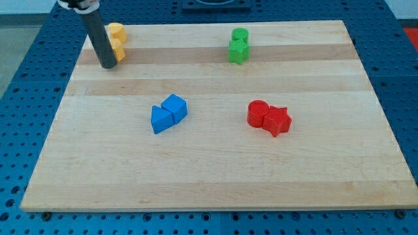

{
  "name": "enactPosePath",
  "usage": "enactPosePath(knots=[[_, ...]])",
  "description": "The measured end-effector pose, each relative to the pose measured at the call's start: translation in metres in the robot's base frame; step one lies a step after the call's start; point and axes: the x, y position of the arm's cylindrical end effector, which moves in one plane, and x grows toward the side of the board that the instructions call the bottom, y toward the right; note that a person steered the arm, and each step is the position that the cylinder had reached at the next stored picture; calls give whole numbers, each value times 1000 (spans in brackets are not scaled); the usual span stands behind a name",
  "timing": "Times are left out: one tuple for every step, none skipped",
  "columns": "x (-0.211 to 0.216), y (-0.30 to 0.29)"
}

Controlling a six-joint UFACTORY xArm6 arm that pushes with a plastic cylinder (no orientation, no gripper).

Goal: Move the yellow hexagon to the bottom of the yellow heart

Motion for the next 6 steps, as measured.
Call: enactPosePath(knots=[[0, 0], [-2, 7], [-11, 15], [-21, 15], [-26, 15], [-18, 18]])
